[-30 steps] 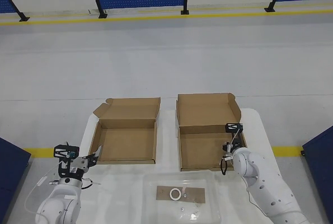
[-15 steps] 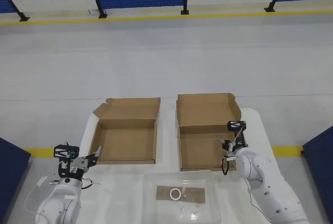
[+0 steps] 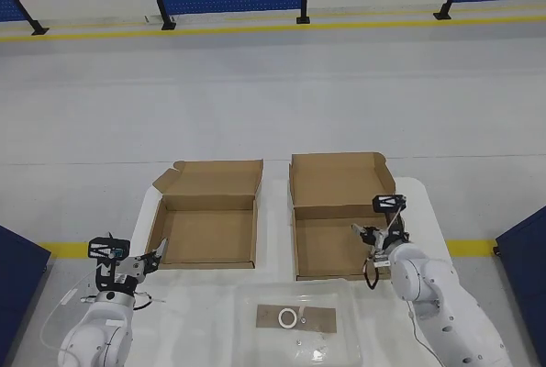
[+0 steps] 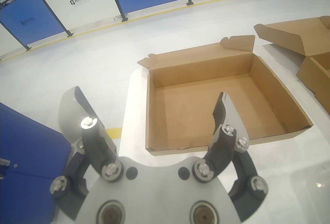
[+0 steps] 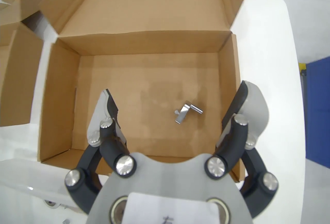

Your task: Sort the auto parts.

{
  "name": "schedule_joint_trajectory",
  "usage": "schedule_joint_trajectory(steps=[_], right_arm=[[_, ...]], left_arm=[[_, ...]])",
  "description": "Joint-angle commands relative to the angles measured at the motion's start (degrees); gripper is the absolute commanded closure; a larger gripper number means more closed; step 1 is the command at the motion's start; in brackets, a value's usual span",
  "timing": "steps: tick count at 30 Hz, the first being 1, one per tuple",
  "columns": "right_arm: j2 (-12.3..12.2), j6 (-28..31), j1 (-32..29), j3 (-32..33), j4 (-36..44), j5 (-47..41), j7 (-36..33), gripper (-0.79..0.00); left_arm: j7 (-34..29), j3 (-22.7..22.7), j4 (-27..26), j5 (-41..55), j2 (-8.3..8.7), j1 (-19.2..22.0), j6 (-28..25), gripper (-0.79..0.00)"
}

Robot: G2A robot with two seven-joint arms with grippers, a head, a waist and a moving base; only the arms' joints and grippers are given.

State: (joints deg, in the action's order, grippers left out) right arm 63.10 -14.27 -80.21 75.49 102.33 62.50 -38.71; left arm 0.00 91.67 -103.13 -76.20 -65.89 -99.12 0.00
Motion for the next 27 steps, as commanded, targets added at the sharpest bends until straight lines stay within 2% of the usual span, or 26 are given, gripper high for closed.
schedule_joint_trajectory(steps=[1,7,17,21,23,27], right_arm=[[-0.38,5.60,-1.33,1.56,2.74,-0.26,0.73,-0.785],[-1.80,23.66,-6.28,4.69,11.84,3.32,1.31,-0.785],[-2.01,25.88,-6.96,5.21,12.59,4.83,2.04,-0.785],[-2.62,36.53,-5.87,4.21,15.11,7.56,-0.59,-0.785],[-2.80,39.08,-5.03,4.57,16.02,6.96,-2.36,-0.785],[-3.10,45.62,-3.60,3.40,16.26,-0.08,-9.61,-0.785]], left_arm=[[0.00,0.00,0.00,0.00,0.00,0.00,0.00,-0.785],[0.00,0.00,0.00,0.00,0.00,0.00,0.00,-0.785],[0.00,0.00,0.00,0.00,0.00,0.00,0.00,-0.785],[0.00,0.00,0.00,0.00,0.00,0.00,0.00,-0.785],[0.00,0.00,0.00,0.00,0.00,0.00,0.00,-0.785],[0.00,0.00,0.00,0.00,0.00,0.00,0.00,-0.785]])
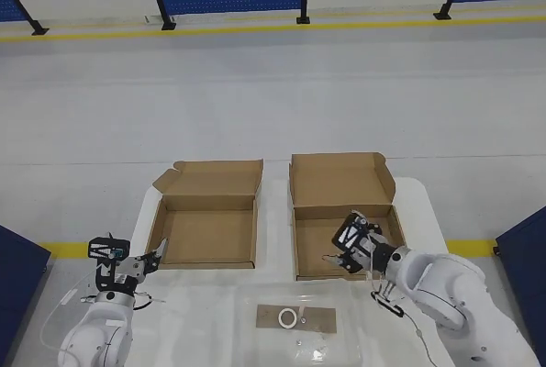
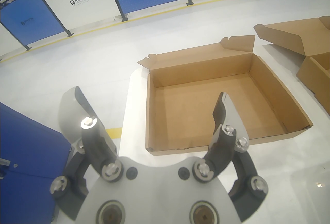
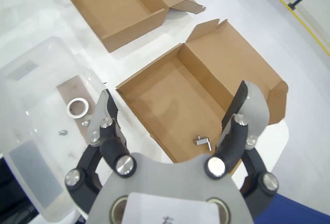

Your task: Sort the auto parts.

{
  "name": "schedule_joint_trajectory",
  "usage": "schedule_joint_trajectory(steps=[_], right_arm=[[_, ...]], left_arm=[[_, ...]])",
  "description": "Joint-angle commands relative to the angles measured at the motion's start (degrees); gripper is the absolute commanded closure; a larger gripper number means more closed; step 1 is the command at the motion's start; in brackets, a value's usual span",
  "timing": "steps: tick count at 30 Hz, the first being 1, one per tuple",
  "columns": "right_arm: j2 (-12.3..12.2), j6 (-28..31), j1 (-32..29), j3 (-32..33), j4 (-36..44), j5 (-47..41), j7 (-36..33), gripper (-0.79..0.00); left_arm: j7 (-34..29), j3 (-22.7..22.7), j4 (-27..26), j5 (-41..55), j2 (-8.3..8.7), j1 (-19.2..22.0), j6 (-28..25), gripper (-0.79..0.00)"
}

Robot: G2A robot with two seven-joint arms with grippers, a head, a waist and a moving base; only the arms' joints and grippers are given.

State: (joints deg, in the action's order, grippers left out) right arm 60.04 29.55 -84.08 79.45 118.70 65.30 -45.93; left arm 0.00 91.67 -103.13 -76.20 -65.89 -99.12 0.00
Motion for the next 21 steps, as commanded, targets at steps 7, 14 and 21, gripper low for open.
schedule_joint_trajectory(steps=[7,14,21], right_arm=[[-0.15,2.36,1.48,-0.27,-0.19,-5.14,-5.10,-0.785],[-0.55,7.92,3.07,-1.86,1.15,-4.79,-8.44,-0.785],[-1.43,10.89,9.23,-7.53,-0.43,-10.47,-17.92,-0.785]], left_arm=[[0.00,0.00,0.00,0.00,0.00,0.00,0.00,-0.785],[0.00,0.00,0.00,0.00,0.00,0.00,0.00,-0.785],[0.00,0.00,0.00,0.00,0.00,0.00,0.00,-0.785]])
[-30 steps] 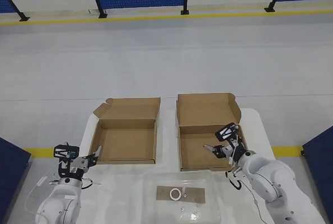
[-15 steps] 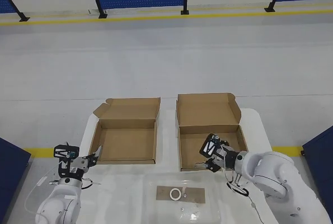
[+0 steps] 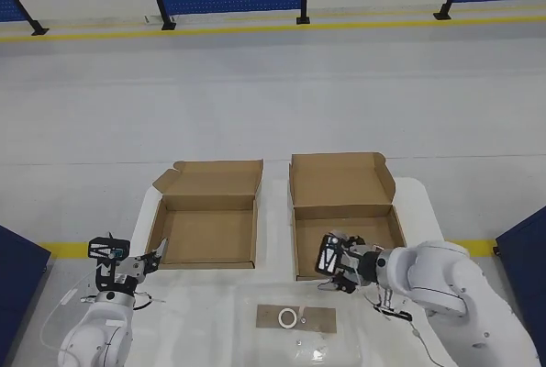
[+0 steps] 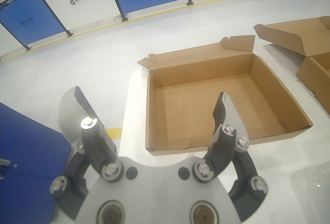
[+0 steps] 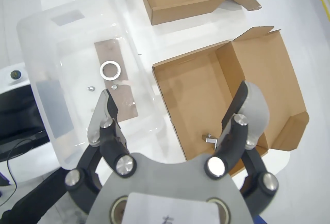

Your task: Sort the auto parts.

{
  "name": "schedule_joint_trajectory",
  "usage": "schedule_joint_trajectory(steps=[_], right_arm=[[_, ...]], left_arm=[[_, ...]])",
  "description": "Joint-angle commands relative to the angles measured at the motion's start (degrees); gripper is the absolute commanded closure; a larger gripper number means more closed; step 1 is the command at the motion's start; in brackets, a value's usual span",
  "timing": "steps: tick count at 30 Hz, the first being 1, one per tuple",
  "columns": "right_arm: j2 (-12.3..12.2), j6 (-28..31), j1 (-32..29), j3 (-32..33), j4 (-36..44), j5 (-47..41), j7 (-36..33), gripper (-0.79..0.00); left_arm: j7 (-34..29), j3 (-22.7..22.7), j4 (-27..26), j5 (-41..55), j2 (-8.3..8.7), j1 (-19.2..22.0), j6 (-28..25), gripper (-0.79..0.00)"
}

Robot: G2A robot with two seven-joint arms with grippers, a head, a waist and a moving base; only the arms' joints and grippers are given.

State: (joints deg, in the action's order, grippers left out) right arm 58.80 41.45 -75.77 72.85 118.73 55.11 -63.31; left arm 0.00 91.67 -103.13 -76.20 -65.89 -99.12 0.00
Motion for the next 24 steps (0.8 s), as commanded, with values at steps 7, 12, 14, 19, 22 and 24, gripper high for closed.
schedule_joint_trajectory(steps=[7,12,14,19,22,24], right_arm=[[-1.27,-2.40,3.64,-5.93,-2.20,-2.88,-1.93,-0.785],[-1.29,-2.03,3.40,-6.47,-2.17,-2.59,-1.54,-0.785],[-1.46,-0.96,3.51,-7.43,-2.55,-3.05,-0.47,-0.785],[-2.78,-1.26,5.61,-11.48,-3.17,-6.27,-0.79,-0.785],[-4.16,-3.05,9.33,-16.98,-4.30,-8.36,-2.59,-0.785],[-5.11,-4.77,12.66,-20.68,-5.08,-10.30,-4.30,-0.785]], left_arm=[[0.00,0.00,0.00,0.00,0.00,0.00,0.00,-0.785],[0.00,0.00,0.00,0.00,0.00,0.00,0.00,-0.785],[0.00,0.00,0.00,0.00,0.00,0.00,0.00,-0.785],[0.00,0.00,0.00,0.00,0.00,0.00,0.00,-0.785],[0.00,0.00,0.00,0.00,0.00,0.00,0.00,-0.785],[0.00,0.00,0.00,0.00,0.00,0.00,0.00,-0.785]])
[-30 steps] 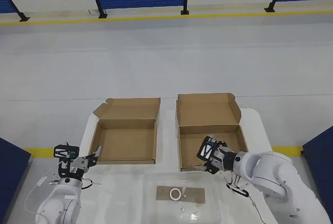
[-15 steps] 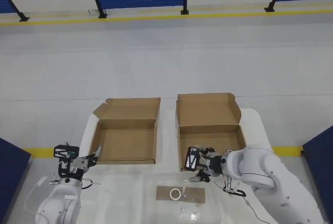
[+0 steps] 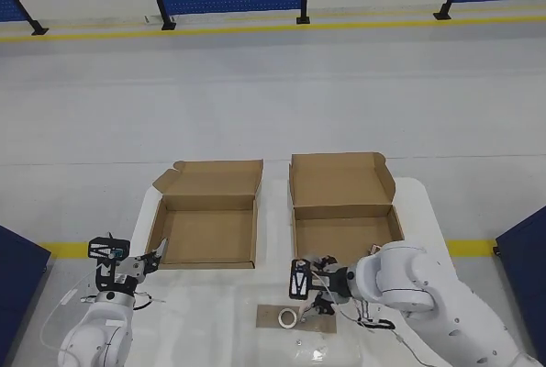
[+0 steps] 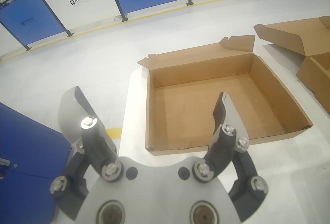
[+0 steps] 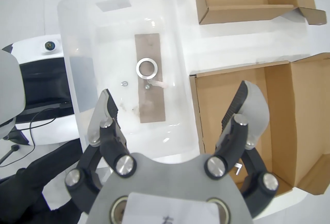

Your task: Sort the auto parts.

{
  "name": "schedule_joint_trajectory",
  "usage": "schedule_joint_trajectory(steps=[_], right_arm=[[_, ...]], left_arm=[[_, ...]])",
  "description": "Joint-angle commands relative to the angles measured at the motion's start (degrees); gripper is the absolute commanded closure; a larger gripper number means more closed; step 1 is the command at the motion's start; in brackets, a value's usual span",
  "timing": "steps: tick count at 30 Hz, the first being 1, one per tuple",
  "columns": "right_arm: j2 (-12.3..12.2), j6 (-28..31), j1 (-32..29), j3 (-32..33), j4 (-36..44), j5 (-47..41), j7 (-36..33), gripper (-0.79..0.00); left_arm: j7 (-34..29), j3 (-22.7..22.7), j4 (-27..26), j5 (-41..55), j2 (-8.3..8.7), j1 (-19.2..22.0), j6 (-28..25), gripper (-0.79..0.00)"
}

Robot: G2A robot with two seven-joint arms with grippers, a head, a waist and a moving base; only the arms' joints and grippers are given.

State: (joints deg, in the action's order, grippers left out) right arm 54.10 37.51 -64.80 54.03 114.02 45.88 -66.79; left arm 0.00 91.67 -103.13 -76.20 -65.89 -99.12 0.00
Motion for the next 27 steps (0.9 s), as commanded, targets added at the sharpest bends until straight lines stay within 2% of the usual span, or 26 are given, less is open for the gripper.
schedule_joint_trajectory(steps=[1,4,14,18,27], right_arm=[[-0.84,-1.72,3.42,-3.51,-0.70,-2.27,-1.72,-0.785],[-1.90,-3.44,8.24,-8.02,-1.55,-5.62,-3.43,-0.785],[-1.86,-3.65,7.77,-8.99,-1.56,-3.68,-3.63,-0.785],[-1.56,-4.95,9.43,-13.87,-2.17,-4.05,-4.94,-0.785],[-0.06,-10.01,18.95,-24.45,-5.90,-8.35,-9.99,-0.785]], left_arm=[[0.00,0.00,0.00,0.00,0.00,0.00,0.00,-0.785],[0.00,0.00,0.00,0.00,0.00,0.00,0.00,-0.785],[0.00,0.00,0.00,0.00,0.00,0.00,0.00,-0.785],[0.00,0.00,0.00,0.00,0.00,0.00,0.00,-0.785],[0.00,0.00,0.00,0.00,0.00,0.00,0.00,-0.785]])
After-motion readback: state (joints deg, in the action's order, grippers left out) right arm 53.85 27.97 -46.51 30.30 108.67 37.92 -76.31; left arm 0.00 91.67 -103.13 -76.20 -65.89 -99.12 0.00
